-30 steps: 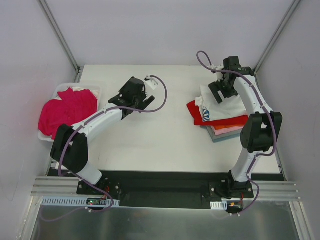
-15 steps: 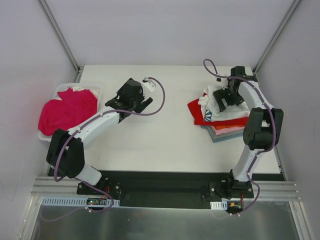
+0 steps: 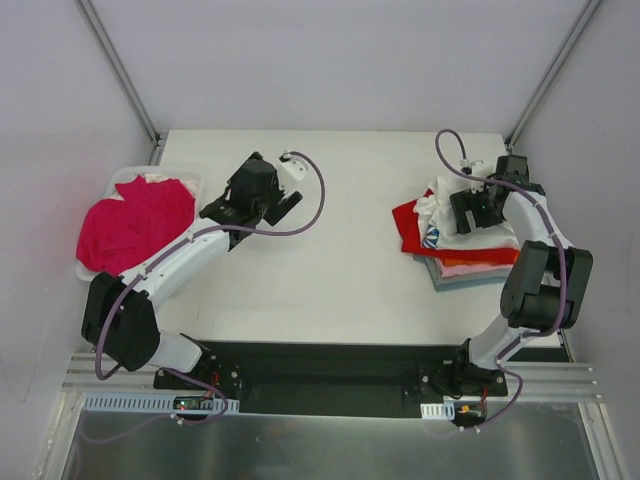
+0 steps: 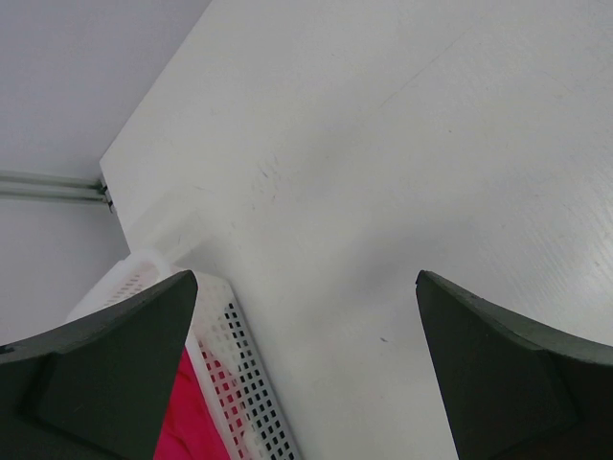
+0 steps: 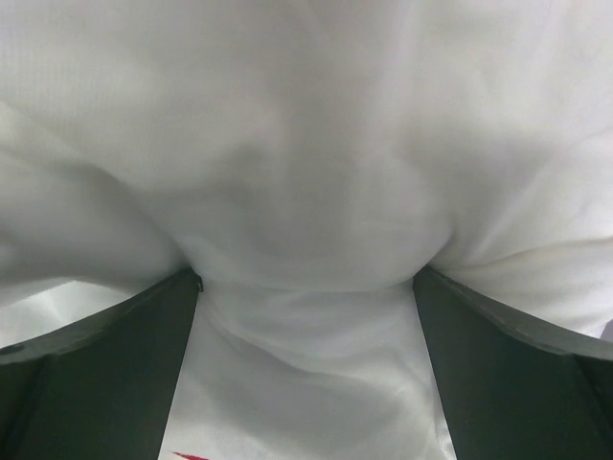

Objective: Fold and stack the t-shirts
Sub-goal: Put the neatly folded tshirt into the corner of the board with the right arm

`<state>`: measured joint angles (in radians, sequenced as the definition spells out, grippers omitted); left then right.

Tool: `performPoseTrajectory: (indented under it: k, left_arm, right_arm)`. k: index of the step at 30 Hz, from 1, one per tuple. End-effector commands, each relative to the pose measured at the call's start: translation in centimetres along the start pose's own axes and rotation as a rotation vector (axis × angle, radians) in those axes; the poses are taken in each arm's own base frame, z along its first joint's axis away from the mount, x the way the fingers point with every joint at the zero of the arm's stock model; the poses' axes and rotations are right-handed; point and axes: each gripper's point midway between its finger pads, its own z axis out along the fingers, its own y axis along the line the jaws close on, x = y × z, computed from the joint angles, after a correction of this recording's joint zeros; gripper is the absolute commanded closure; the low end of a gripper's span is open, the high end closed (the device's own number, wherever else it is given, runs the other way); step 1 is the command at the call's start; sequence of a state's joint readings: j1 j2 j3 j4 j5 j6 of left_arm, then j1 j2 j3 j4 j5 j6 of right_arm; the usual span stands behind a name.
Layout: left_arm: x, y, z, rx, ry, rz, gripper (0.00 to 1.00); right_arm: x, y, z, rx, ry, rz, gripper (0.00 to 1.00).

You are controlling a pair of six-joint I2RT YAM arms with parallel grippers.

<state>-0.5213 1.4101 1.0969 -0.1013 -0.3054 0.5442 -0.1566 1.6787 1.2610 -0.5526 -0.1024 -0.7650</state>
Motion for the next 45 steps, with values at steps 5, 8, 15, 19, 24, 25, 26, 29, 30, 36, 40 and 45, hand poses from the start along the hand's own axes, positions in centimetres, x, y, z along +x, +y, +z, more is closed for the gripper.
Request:
performPoseTrajectory:
  k: [5, 8, 15, 19, 24, 25, 26, 29, 30, 36, 40, 45]
  left_arm:
    - [-1.0, 2.6, -2.3, -0.075, -0.059, -0.012, 0.01]
    - [-0.8, 2.5, -2.6, -0.073, -0.060, -0.010, 0.01]
    - [0.3, 2.0, -2.6, -0.070, -0.040, -0.006, 0.01]
    - [0.9, 2.0, -2.9, -0.074, -0.034, -0.008, 0.01]
    - [1.0, 2.1, -3.2, -0.076, -0.040, -0.011, 0.01]
    - [1.0, 2.1, -3.2, -0.075, -0.041, -0.010, 0.01]
    - [1.0, 2.1, -3.2, -0.075, -0.040, -0.010, 0.01]
    - [1.1, 2.2, -3.3, -0.080, -0.040, -0.012, 0.01]
    - [1.1, 2.2, -3.3, -0.081, -0.041, -0.012, 0.01]
    - [1.2, 2.3, -3.4, -0.083, -0.040, -0.014, 0.01]
    - [1.1, 2.1, -3.2, -0.074, -0.040, -0.024, 0.01]
    - [0.9, 1.9, -2.7, -0.069, -0.036, -0.042, 0.01]
  right_arm:
    - [11.9, 1.2, -0.9, -0.030, 0.378, 0.033, 0.00]
    - [12.3, 1.4, -1.2, -0.032, 0.371, 0.043, 0.00]
    - [12.4, -0.6, -1.6, 0.029, 0.360, 0.057, 0.00]
    - [12.8, -1.4, -1.9, 0.039, 0.365, 0.069, 0.00]
    - [13.4, -1.9, -2.3, 0.048, 0.368, 0.084, 0.00]
    - [13.4, -1.9, -2.4, 0.045, 0.362, 0.083, 0.00]
    - [13.7, -1.9, -2.5, 0.043, 0.368, 0.088, 0.00]
    - [13.6, -1.6, -3.2, 0.039, 0.355, 0.093, 0.00]
    - [13.5, -1.6, -3.5, 0.044, 0.351, 0.097, 0.00]
    - [10.6, -1.9, -7.4, 0.115, 0.196, 0.136, 0.00]
    - [7.9, -2.2, -11.1, 0.179, 0.067, 0.141, 0.00]
    - [3.6, -1.3, -14.3, 0.183, -0.100, 0.127, 0.00]
